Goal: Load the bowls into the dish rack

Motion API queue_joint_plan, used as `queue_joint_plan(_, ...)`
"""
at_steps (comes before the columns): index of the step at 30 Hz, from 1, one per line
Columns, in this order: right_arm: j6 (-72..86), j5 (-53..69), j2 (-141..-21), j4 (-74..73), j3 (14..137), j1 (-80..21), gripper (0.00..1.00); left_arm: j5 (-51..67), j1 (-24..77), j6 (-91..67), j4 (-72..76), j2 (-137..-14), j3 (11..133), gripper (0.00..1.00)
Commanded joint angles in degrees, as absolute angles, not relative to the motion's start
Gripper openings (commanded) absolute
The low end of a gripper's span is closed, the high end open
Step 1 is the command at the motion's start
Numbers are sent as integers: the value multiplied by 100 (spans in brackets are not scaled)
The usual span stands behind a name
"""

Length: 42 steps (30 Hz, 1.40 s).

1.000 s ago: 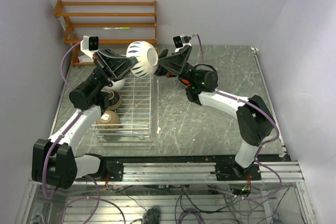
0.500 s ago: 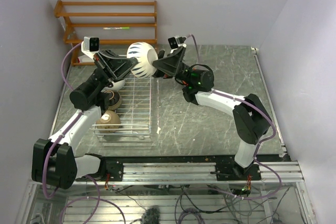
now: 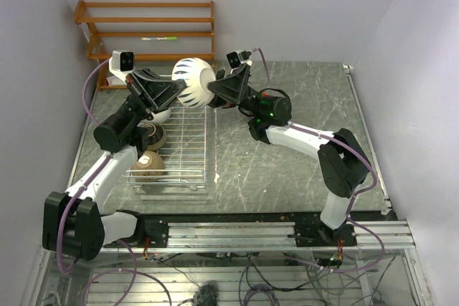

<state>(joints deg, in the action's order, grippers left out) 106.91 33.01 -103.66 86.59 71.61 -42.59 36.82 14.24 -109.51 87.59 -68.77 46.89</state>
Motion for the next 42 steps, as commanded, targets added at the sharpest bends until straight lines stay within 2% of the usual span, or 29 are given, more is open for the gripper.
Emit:
queue_joint_plan(1, 10410, 3473, -10361, 10439, 7417, -4289, 10, 3706, 1389, -10706, 9849, -6983, 4713, 7)
queue_joint_plan(3, 10439, 3476, -10369, 10439, 7469, -4289, 9, 3793, 1381, -10697, 9803, -7060, 4762, 10)
queue_joint_plan(4, 10447, 3484, -10371, 10441, 7498, -4274, 9, 3823, 1380, -10715, 9798, -7110, 4782, 15)
queue_joint_plan(10, 10463, 3465, -10319, 10441, 7532, -4186, 6, 3929, 1358, -10883, 9879, -7251, 4951, 67)
queue_joint_plan(14, 10514, 3486, -10356, 10438, 7588, -4156, 6, 4054, 1304, -10939, 9813, -7197, 5108, 88)
queue_joint_plan(18, 10542, 3457, -10421, 10441, 7604, -4152, 6, 4268, 1200, -10618, 9223, -6976, 5071, 96)
queue_joint_plan(29, 10352, 3344, -10425, 10196, 7056, -4038, 1, 4441, 589, -9758, 7711, -6503, 4557, 97)
queue_joint_plan(39, 10557, 3134, -11832, 10445, 7163, -3958, 0, 4463, 358, -8196, 5736, -6425, 4505, 97)
queue_joint_plan(42, 10559, 3125, -11987, 10439, 7262, -3904, 0, 4315, 132, -7229, 4264, -6205, 4754, 99)
